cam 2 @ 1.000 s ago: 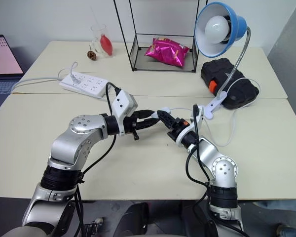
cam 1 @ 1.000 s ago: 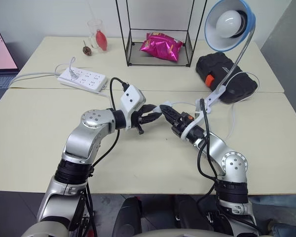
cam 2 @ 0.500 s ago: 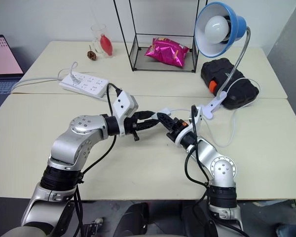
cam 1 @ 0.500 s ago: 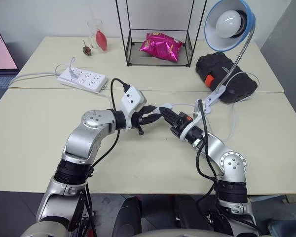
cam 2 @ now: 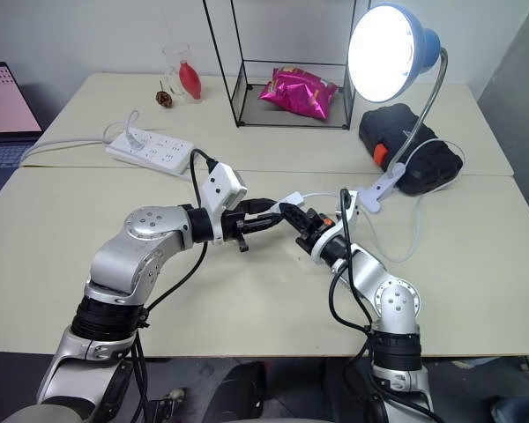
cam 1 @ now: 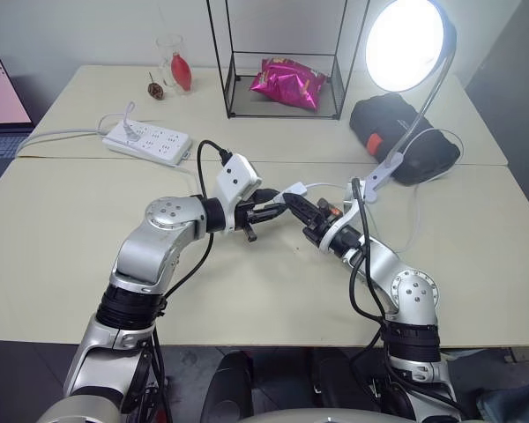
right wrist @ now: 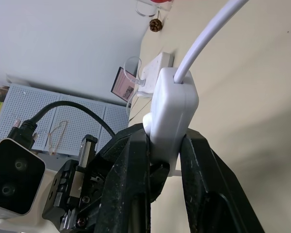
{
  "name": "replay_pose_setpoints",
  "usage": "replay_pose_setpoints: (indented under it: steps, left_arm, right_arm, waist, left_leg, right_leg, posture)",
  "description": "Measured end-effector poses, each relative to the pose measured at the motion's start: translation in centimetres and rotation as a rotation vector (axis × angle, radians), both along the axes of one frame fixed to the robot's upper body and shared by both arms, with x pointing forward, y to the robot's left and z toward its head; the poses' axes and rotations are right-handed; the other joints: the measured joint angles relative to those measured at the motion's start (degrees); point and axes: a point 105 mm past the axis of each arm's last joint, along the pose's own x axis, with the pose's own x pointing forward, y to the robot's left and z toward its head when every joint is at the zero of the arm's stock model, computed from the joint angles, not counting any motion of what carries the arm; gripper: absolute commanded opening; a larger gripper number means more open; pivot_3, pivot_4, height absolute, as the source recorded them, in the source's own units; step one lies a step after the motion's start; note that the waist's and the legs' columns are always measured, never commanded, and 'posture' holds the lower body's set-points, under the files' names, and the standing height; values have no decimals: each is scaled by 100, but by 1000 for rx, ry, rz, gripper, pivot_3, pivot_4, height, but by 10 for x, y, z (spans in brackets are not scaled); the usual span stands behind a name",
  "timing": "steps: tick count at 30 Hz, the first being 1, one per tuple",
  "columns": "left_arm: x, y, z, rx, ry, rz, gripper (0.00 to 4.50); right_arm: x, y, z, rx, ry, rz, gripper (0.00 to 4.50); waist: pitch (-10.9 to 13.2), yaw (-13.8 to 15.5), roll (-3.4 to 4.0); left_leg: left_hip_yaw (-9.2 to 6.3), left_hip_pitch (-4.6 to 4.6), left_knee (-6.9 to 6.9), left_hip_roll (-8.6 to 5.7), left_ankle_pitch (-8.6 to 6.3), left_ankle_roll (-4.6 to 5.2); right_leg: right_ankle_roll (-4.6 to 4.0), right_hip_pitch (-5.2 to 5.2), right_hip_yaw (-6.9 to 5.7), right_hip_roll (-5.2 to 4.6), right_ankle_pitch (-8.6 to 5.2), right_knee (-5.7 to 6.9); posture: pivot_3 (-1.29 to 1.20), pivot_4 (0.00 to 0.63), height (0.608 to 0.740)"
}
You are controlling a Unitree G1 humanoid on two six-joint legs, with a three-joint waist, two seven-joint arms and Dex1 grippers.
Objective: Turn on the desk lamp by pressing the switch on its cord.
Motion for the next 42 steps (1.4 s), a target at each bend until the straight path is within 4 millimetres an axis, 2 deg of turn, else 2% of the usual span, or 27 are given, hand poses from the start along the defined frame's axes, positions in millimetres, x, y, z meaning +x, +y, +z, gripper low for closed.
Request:
replay_pose_setpoints:
  steps: [2,4,7,12,14,18,23,28,35,37,38,42]
  left_arm:
    - [0,0,0,0,0,0,1085]
    - [0,0,0,-1,0,0,1085]
    - [0,-1,0,-3,-1,0,1085]
    - [2,-2,-3,-1,-5,0,1085]
    - [5,-3,-8,1,1,4,1085]
    - [10,-4,-18,8,12,19,1085]
    - [17,-4,-45,74,35,16,1085]
    - [21,-3,-64,115,23,8,1085]
    - [22,-7,-73,124,6,-12,1085]
    - [22,-7,-74,123,6,-14,1785]
    - [22,-7,-74,124,6,-16,1812]
    - [21,-4,-79,140,15,-15,2650]
  right_arm:
    - [0,-1,-1,-16,-3,3,1862]
    - [-1,-2,-2,-20,-7,8,2139]
    - [-4,-4,-7,-64,-22,31,2813]
    - [-17,-19,-13,-259,-131,76,4135]
    - [-29,-25,-21,-446,-211,126,4484]
    - [-42,-43,-25,-657,-324,169,4500]
    - [-58,-63,-7,-994,-620,321,4500]
    - [-54,-71,13,-1148,-807,382,4500]
    - [-47,-76,17,-1164,-832,398,4500]
    - [-47,-77,16,-1166,-833,404,4500]
    - [-47,-76,16,-1163,-835,408,4500]
    - [-44,-77,15,-1161,-840,410,4500]
  waist:
    - [0,0,0]
    - [0,0,0]
    - [0,0,0]
    - [0,6,0]
    - [0,8,0]
    - [-1,26,0]
    - [-2,24,0]
    - [-4,33,-5]
    - [-5,69,-5]
    - [-5,80,-5]
    - [-5,82,-5]
    - [-5,91,-5]
  left_leg:
    - [0,0,0,0,0,0]
    - [0,0,0,0,0,0]
    - [0,0,0,-1,0,0]
    - [0,-2,3,-4,0,0]
    - [0,-2,4,-4,0,0]
    - [0,-2,6,-7,0,0]
    - [3,3,10,-7,0,0]
    - [1,4,12,-3,0,0]
    - [2,1,13,-7,0,0]
    - [1,2,14,-7,0,0]
    - [1,2,13,-7,0,0]
    - [0,3,16,-7,0,0]
  right_leg:
    - [0,0,1,0,0,0]
    - [0,0,0,0,0,0]
    - [0,0,0,0,0,0]
    - [4,0,0,-2,-2,-1]
    - [8,0,-1,-2,-5,-1]
    - [10,1,0,-3,-5,-1]
    - [13,3,2,-1,-6,-3]
    - [13,6,2,3,-5,-2]
    - [7,7,1,-3,-1,-3]
    - [7,7,1,-3,-1,-2]
    - [8,7,1,-3,-1,-1]
    - [9,8,0,-3,-1,1]
  posture:
    - [0,150,740]
    - [0,150,740]
    - [0,150,740]
    - [0,150,740]
    - [0,150,740]
    - [0,150,740]
    - [0,150,740]
    - [0,150,740]
    - [0,150,740]
    - [0,150,740]
    - [0,150,740]
    - [0,150,740]
